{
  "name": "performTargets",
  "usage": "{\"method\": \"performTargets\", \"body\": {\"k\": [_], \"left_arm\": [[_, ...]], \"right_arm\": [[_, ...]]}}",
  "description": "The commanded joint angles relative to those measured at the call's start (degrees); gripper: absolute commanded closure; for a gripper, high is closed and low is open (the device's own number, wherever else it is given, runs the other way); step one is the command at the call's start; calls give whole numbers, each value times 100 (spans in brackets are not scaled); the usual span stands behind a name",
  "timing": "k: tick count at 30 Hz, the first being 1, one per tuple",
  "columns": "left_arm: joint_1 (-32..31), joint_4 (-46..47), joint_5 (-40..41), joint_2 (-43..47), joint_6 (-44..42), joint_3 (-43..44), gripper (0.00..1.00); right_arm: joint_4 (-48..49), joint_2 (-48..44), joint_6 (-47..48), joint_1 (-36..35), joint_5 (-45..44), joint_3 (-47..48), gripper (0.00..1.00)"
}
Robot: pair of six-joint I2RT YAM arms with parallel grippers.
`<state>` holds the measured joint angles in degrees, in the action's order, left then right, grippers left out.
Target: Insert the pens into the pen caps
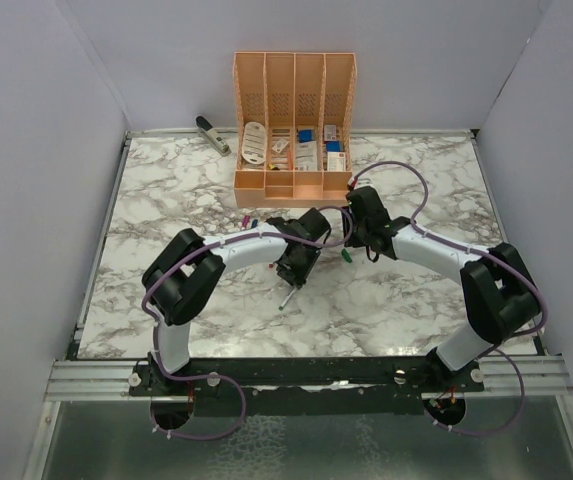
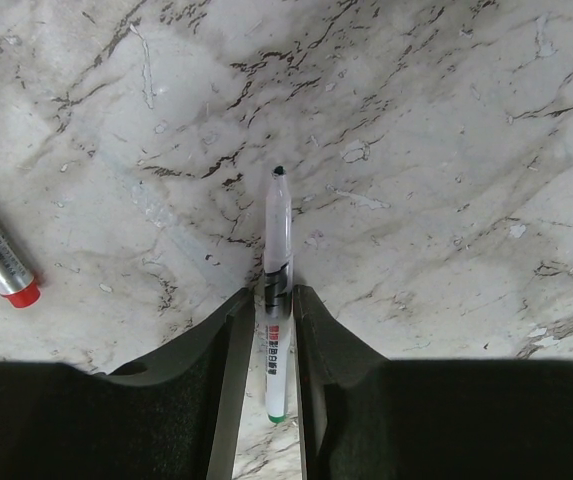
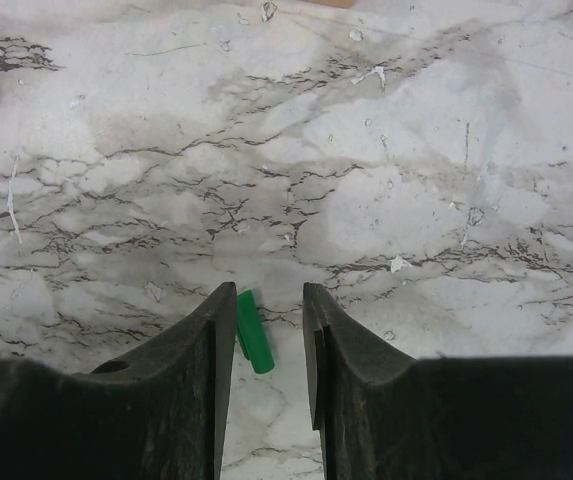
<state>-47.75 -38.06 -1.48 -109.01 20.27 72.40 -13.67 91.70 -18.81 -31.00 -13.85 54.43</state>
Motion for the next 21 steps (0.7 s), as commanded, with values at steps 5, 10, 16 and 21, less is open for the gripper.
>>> {"method": "performTargets", "body": {"k": [5,10,16,21], "left_arm": [[107,-1536,718,-340,-171,-681,74],[109,-1725,792,-297,-194,-648,75],[108,-2141,886,-408,-368,-370,76],[104,-2480,943,-547,-473,-141,76]], "right_arm": [[110,119,-51,47,71,223,68],[103,163,-70,51,91,259,67],[119,189,-74,52,137,269,67],[143,183,-70,60,148,264,68]]}}
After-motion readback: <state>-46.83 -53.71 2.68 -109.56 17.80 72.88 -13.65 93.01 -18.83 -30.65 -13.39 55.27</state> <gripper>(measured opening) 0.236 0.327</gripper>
